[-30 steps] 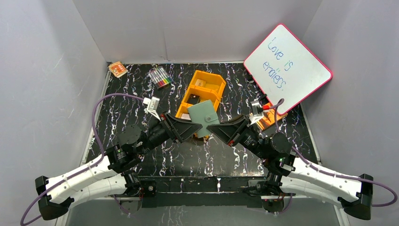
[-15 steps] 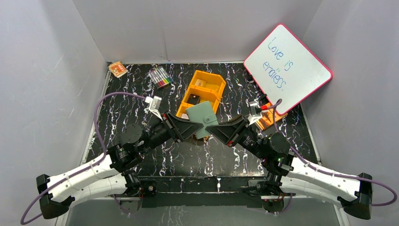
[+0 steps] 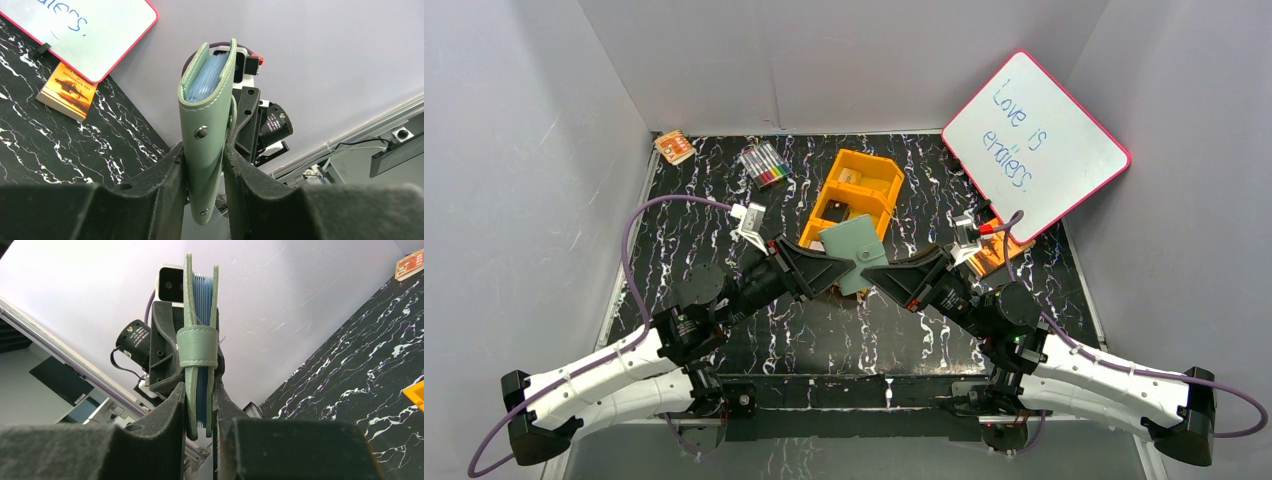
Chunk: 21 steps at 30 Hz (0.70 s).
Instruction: Put the credit cards into the card holder
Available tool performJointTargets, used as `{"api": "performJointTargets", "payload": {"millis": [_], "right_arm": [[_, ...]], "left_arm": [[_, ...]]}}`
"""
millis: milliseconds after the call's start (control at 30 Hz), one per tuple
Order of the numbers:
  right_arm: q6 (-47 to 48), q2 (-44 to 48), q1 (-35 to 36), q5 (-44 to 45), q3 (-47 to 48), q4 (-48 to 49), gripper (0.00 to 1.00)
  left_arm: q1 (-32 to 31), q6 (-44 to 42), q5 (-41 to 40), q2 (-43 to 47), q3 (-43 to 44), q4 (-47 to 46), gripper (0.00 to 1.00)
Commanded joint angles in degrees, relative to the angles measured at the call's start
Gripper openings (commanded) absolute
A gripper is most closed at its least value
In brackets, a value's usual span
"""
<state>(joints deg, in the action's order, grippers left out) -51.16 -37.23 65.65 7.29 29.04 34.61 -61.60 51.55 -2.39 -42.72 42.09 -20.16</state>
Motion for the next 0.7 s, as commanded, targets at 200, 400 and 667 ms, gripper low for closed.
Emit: {"api": "performJointTargets", "payload": {"millis": [200,400,667], "right_arm": [[-0.77,0.33,-0.02,-0.43,0.14,5.57,0.00],[-1.05,0.03,0.00,-0.50,0.14,5.39,0.00],[-1.47,0.45,0.01,-0.06,0.06,4.39,0.00]], "left_arm": [[-0.10,-1.29,1.66,-0.03,1.55,-4.97,0.27],[-0.12,-1.26,1.69,-0.33,1.76,-4.80,0.36],[-0.10,-1.65,1.57,0.30,1.30,-4.80,0.00]]}}
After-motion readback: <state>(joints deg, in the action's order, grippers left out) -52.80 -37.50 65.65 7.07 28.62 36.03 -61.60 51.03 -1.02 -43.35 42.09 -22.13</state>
